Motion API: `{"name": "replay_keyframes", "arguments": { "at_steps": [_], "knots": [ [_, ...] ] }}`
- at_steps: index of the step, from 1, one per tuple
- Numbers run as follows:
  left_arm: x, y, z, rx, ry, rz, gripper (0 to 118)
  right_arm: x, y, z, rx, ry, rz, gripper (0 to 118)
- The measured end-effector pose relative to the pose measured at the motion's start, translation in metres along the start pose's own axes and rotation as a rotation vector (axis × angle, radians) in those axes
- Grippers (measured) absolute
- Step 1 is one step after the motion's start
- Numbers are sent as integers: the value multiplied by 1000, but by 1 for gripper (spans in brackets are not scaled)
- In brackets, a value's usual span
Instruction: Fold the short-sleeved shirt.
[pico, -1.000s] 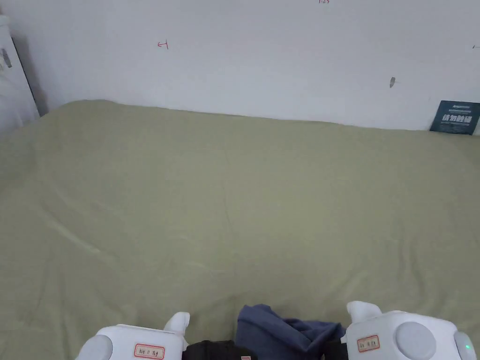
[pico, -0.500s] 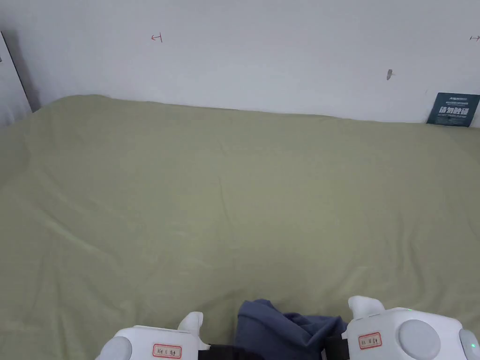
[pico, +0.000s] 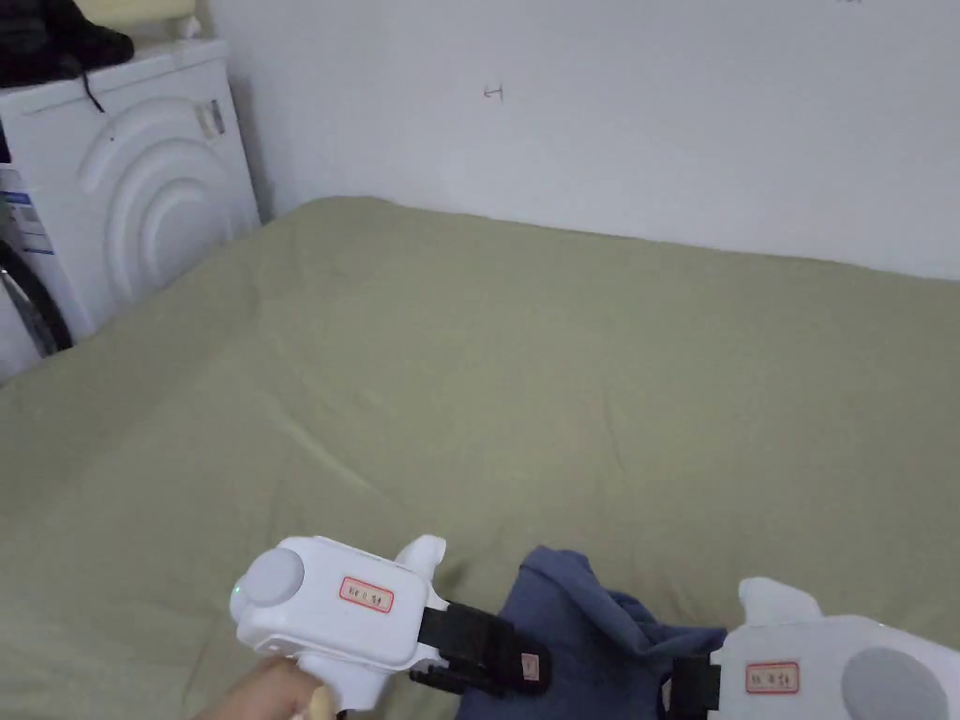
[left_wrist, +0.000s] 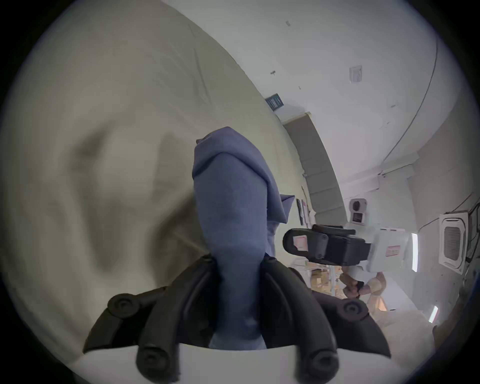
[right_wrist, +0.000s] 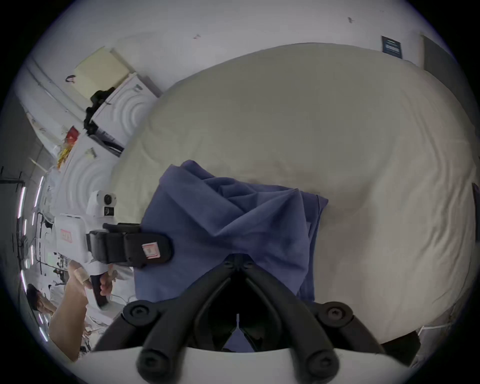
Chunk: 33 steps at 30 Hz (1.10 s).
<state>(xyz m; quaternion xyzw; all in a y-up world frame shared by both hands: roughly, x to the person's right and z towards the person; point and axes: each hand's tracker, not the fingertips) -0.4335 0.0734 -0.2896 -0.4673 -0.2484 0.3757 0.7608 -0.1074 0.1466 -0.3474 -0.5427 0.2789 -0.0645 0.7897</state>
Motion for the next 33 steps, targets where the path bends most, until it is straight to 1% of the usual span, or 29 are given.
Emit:
{"name": "replay_keyframes", "arguments": {
  "at_steps": [4,5,7,10,12,13,15,17,19,20,22,24,25,26,27,28,29,30,31,32,33],
  "knots": [
    [-28,14,69,39,113,1,24,-71,13,-29,-21,26,93,0],
    [-35,16,87,41,122,3,24,-90,16,-38,-26,26,91,0],
    [-50,19,119,68,170,4,24,-125,21,-56,-37,50,127,0],
    [-76,28,166,70,204,12,24,-178,28,-85,-38,69,160,0],
    [-94,33,196,63,240,16,24,-208,32,-103,-52,89,166,0],
    [-103,37,212,45,285,15,24,-225,34,-112,-59,101,168,0],
    [-119,44,238,31,321,18,24,-243,34,-123,-64,123,164,0],
    [-136,51,265,30,346,34,24,-272,33,-142,-70,148,165,0],
    [-151,59,287,31,394,37,24,-288,33,-153,-90,171,167,0],
    [-158,63,299,22,440,36,24,-295,33,-159,-102,183,171,0],
    [-173,69,318,46,482,48,24,-307,30,-167,-109,196,185,0],
    [-186,72,332,77,507,64,24,-313,27,-171,-111,207,183,0],
    [-180,68,330,77,517,77,25,-315,26,-174,-113,217,181,0],
    [-184,66,332,87,516,74,32,-315,25,-176,-114,227,177,0],
    [-185,65,331,91,526,74,52,-316,24,-178,-116,230,183,0],
    [-185,62,332,103,585,71,87,-317,24,-179,-119,223,190,0],
    [-182,61,334,125,621,67,100,-315,24,-180,-125,217,189,0],
    [-179,58,337,131,670,82,99,-312,24,-178,-128,219,189,0],
    [-174,55,340,172,706,111,92,-309,24,-177,-132,218,189,0],
    [-164,54,352,205,694,121,85,-305,24,-173,-129,209,188,0],
    [-156,53,361,233,711,130,82,-302,24,-170,-122,197,194,0]
  ]
}}
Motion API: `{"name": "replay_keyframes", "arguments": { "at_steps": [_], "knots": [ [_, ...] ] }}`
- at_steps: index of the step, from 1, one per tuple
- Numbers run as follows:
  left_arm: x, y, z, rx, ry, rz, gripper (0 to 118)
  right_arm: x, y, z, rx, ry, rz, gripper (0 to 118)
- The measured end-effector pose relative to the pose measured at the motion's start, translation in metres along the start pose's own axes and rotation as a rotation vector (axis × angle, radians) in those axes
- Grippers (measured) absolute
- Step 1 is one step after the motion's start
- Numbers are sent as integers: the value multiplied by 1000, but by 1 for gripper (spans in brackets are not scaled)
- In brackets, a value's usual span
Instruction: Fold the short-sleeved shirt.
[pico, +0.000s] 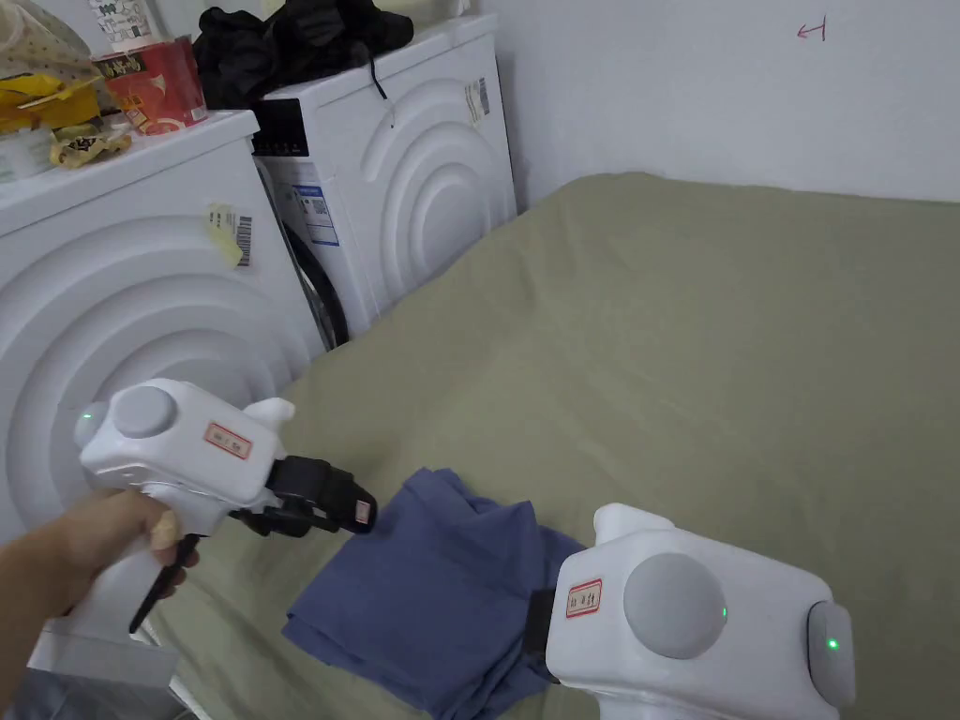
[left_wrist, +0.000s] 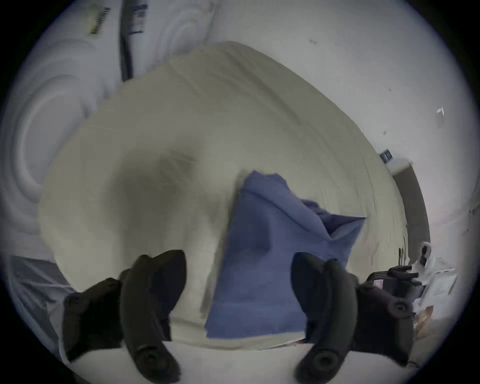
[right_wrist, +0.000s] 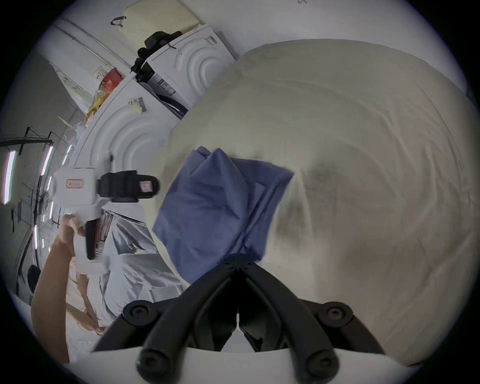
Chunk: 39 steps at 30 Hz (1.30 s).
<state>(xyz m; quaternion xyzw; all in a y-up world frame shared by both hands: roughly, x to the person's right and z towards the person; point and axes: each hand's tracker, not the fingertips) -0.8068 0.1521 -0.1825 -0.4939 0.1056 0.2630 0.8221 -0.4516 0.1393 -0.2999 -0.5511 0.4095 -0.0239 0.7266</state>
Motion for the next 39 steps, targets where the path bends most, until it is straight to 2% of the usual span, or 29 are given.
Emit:
{"name": "replay_keyframes", "arguments": {
  "at_steps": [2,3,4,5,6,10,11,15,20,25,28,31,34,36,39],
  "knots": [
    [17,-6,24,63,52,-39,76,7,-2,10,5,-13,5,0],
    [30,-10,32,90,98,-52,59,11,-3,15,9,-15,10,0],
    [33,-12,39,112,127,-77,24,16,-4,20,14,-24,16,0],
    [50,-17,43,135,198,-96,2,22,-6,26,22,-36,20,0],
    [68,-24,46,163,225,-99,1,28,-7,33,33,-54,23,0],
    [138,-56,31,141,163,-119,1,70,-15,73,91,-99,31,0],
    [164,-66,24,136,164,-142,1,84,-20,87,111,-142,10,0],
    [249,-108,-10,130,151,-181,1,143,-43,138,127,-178,0,0],
    [366,-168,-52,186,35,-185,1,231,-87,211,166,-305,-50,0],
    [473,-209,-78,165,-15,-303,1,309,-134,278,196,-524,-64,0],
    [521,-232,-88,191,-2,-395,1,348,-162,313,212,-612,-117,0],
    [544,-251,-95,210,-13,-388,1,375,-184,335,220,-679,-168,0],
    [563,-261,-101,203,13,-470,1,388,-195,347,234,-701,-201,0],
    [567,-259,-100,216,26,-461,1,388,-197,354,250,-701,-220,0],
    [564,-249,-78,311,-4,-422,1,382,-192,367,360,-718,-171,0]
  ]
}}
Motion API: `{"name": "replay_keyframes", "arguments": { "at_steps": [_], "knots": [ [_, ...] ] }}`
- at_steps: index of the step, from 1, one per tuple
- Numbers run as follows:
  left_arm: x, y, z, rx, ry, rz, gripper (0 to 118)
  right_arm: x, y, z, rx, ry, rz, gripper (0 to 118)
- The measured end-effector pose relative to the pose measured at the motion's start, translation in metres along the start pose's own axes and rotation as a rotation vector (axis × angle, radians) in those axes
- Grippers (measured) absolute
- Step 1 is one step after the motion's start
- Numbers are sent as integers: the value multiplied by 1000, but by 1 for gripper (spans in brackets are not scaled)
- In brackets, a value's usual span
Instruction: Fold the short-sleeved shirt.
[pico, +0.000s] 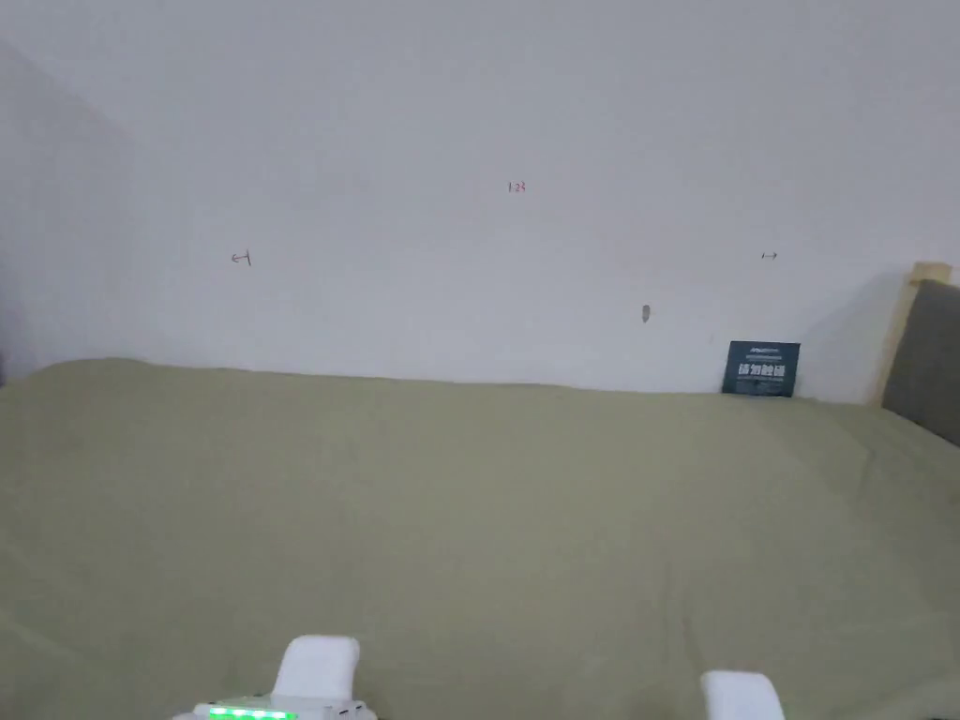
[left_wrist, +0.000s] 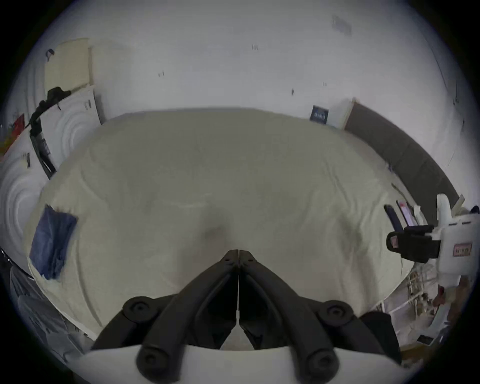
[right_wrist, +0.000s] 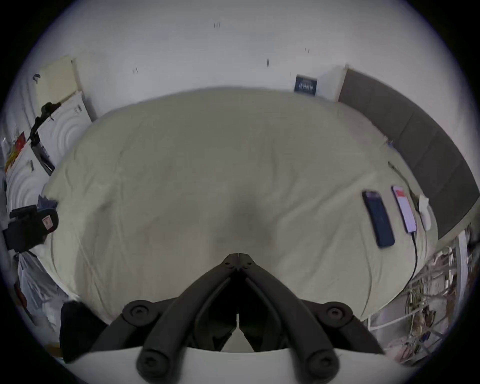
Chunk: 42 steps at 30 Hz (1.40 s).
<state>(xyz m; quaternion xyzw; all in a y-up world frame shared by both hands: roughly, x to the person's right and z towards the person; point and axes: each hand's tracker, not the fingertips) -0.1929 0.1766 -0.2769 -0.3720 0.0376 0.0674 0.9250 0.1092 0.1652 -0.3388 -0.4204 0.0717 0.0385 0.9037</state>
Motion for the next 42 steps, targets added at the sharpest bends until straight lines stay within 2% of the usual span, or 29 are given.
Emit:
{"name": "replay_keyframes", "arguments": {
  "at_steps": [5,8,11,14,15,16,17,18,19,20,22,23,27,31,35,42],
  "knots": [
    [-14,25,56,399,181,-33,1,-1,21,35,377,-47,-14,0],
    [-24,33,80,511,201,-32,1,-2,25,57,593,-74,14,0],
    [-30,37,90,535,218,-55,1,-3,25,67,679,-111,55,0],
    [-32,39,92,553,217,-41,3,-4,27,68,662,-105,49,0],
    [-32,39,92,557,210,-38,6,-5,27,68,657,-97,47,0],
    [-31,40,91,546,208,-38,18,-5,28,68,657,-99,44,2],
    [-31,39,90,541,197,-42,38,-6,27,69,658,-99,46,12],
    [-30,40,89,540,197,-56,70,-7,27,70,668,-90,50,40],
    [-28,39,87,539,202,-65,111,-7,26,72,693,-84,55,93],
    [-27,39,85,535,205,-75,118,-7,26,72,701,-80,59,118],
    [-27,33,85,564,215,-67,118,-5,29,71,692,-73,56,116],
    [-28,34,84,579,213,-66,118,-2,22,74,736,-68,38,116],
    [-32,37,82,560,211,-42,118,-10,24,73,717,-72,72,118],
    [-35,35,82,570,211,-11,118,-12,24,76,743,-46,65,118],
    [-33,35,83,582,214,-20,118,-12,23,78,758,-21,42,118],
    [-28,34,83,587,201,-25,118,-14,23,80,771,-17,50,118]
  ]
}}
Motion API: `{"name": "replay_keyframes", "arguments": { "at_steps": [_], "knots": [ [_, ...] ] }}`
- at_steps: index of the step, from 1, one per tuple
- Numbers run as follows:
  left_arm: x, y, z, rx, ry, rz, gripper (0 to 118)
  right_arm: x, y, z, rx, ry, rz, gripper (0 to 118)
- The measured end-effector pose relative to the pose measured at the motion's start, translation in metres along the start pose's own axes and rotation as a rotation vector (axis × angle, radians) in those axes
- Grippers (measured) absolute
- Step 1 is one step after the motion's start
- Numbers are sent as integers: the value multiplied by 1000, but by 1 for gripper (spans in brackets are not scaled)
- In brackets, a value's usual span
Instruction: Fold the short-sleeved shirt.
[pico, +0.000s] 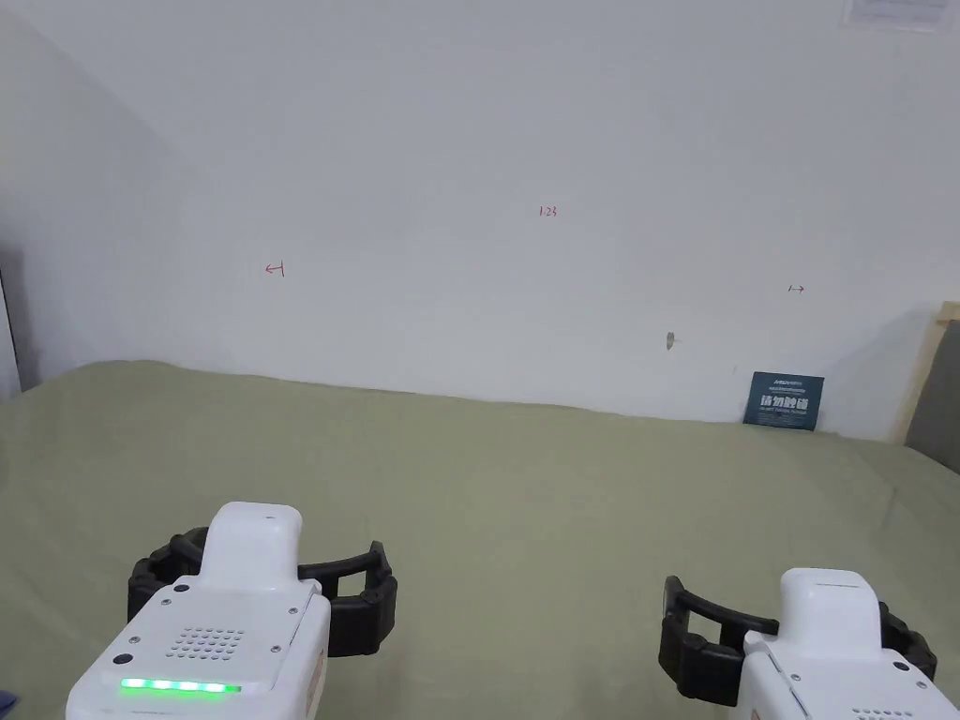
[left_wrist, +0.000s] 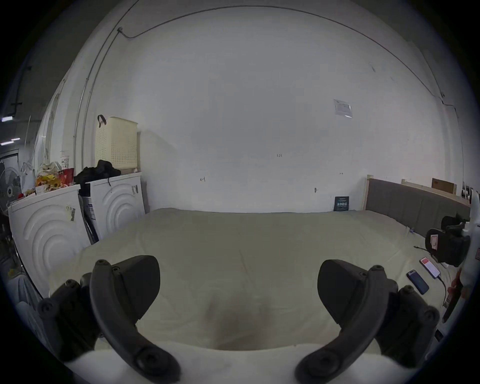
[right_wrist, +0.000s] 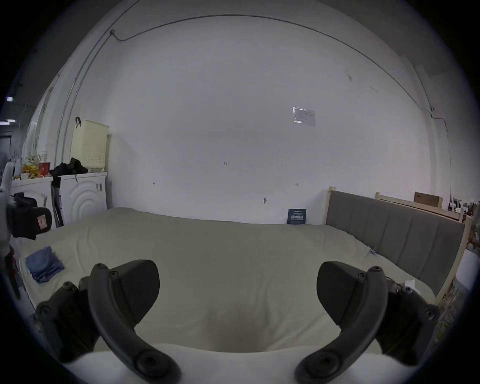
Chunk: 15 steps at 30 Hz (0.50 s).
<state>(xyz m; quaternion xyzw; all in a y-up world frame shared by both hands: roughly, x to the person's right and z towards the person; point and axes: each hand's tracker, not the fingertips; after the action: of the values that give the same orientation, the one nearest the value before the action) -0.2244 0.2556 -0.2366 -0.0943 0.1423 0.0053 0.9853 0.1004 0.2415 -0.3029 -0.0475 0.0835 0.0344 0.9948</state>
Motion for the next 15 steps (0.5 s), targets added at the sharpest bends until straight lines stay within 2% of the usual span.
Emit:
{"name": "replay_keyframes", "arguments": {
  "at_steps": [2,4,11,15],
  "knots": [
    [1,0,1,-2,4,0,118,2,3,2,-1,32,-38,118],
    [1,0,0,-3,-2,6,118,2,3,3,0,29,-42,118],
    [0,3,1,-3,-3,7,118,-3,8,-1,-20,-77,17,118],
    [-1,4,1,1,1,12,118,-1,8,0,-3,-72,31,118]
  ]
}}
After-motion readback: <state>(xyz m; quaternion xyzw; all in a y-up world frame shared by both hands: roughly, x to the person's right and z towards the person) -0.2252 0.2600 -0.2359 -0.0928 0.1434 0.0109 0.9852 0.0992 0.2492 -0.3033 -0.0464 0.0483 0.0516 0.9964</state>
